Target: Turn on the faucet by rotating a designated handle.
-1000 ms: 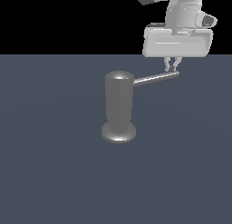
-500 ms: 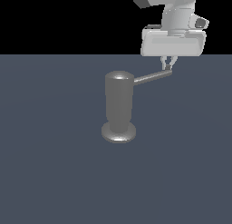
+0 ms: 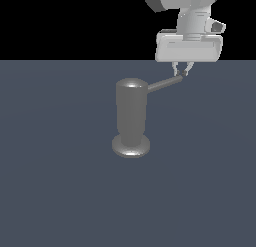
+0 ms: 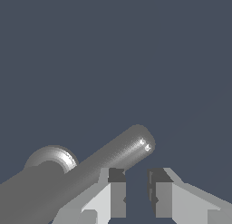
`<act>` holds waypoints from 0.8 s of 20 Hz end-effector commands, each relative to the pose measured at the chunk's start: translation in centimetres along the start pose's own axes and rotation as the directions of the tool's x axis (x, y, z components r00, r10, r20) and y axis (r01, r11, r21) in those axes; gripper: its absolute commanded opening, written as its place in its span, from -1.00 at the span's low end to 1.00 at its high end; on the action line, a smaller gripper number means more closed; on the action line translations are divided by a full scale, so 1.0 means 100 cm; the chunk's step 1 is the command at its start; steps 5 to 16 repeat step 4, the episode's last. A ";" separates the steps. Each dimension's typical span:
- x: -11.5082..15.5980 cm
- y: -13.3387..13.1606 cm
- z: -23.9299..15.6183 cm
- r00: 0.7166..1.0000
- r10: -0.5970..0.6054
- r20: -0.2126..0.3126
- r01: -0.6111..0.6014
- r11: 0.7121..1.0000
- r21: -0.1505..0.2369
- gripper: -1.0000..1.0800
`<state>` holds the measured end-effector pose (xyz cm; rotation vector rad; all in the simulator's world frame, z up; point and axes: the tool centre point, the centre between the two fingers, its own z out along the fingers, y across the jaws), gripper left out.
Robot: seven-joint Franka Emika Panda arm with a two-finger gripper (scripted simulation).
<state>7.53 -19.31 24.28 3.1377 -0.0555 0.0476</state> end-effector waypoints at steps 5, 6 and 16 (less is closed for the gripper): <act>0.007 0.002 0.022 1.000 0.008 0.029 -0.008 1.000 0.002 -1.00; 0.007 0.002 0.022 1.000 0.008 0.029 -0.008 1.000 0.002 -1.00; 0.007 0.002 0.022 1.000 0.008 0.029 -0.008 1.000 0.002 -1.00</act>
